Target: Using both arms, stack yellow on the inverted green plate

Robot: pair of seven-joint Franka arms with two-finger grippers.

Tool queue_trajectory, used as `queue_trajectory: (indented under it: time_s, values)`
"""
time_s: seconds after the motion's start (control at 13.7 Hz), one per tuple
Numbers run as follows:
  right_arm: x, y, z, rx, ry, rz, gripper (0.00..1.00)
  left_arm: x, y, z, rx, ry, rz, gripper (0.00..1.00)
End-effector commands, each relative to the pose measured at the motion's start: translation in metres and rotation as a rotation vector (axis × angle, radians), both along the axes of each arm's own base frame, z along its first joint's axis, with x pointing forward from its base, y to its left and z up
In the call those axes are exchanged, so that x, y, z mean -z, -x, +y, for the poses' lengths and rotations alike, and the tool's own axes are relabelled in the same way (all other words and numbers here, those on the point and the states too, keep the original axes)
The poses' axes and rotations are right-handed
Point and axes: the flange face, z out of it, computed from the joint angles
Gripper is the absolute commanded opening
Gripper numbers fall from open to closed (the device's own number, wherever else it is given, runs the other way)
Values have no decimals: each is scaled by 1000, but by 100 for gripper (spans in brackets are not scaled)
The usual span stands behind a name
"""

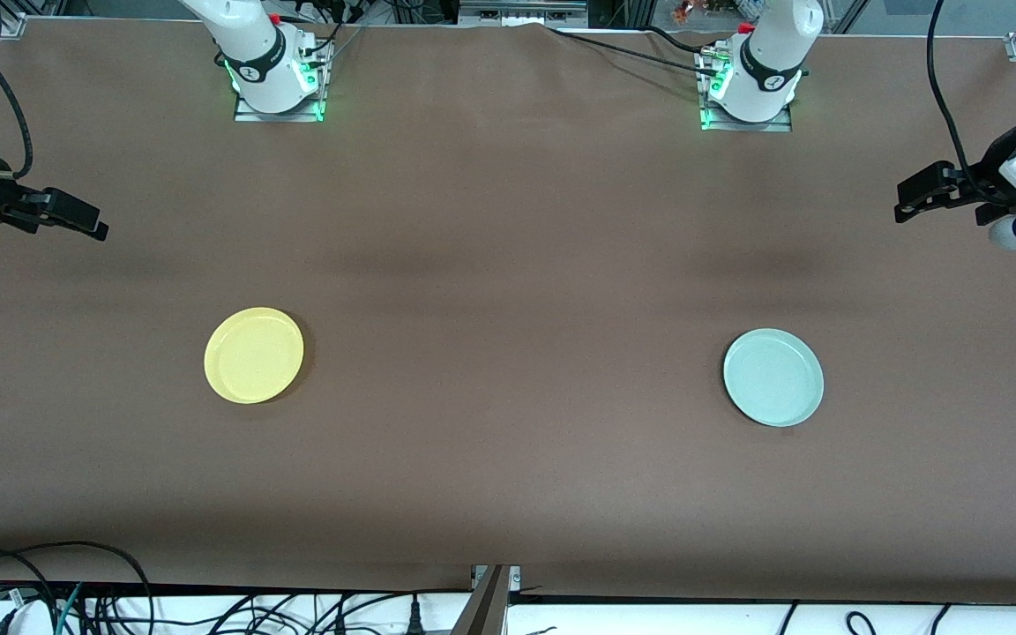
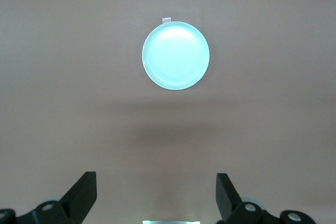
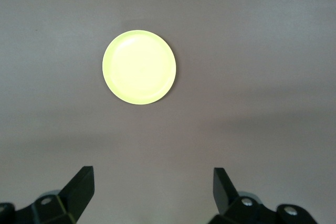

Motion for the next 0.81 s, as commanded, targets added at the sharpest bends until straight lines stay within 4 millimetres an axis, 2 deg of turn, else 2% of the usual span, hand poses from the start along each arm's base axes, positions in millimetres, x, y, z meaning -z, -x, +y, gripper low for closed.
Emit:
queue_trajectory:
  time_s: [0.0, 0.15, 0.73]
  values:
    - [-5, 4, 3, -7, 20, 1, 100, -2, 3, -1, -6, 20, -44, 100]
    - [-5, 3, 2, -6, 18, 1, 100, -2, 1, 5, -17, 23, -43, 100]
    - [-5, 2, 1, -4, 19, -8, 100, -1, -4, 1, 4, 29, -63, 100]
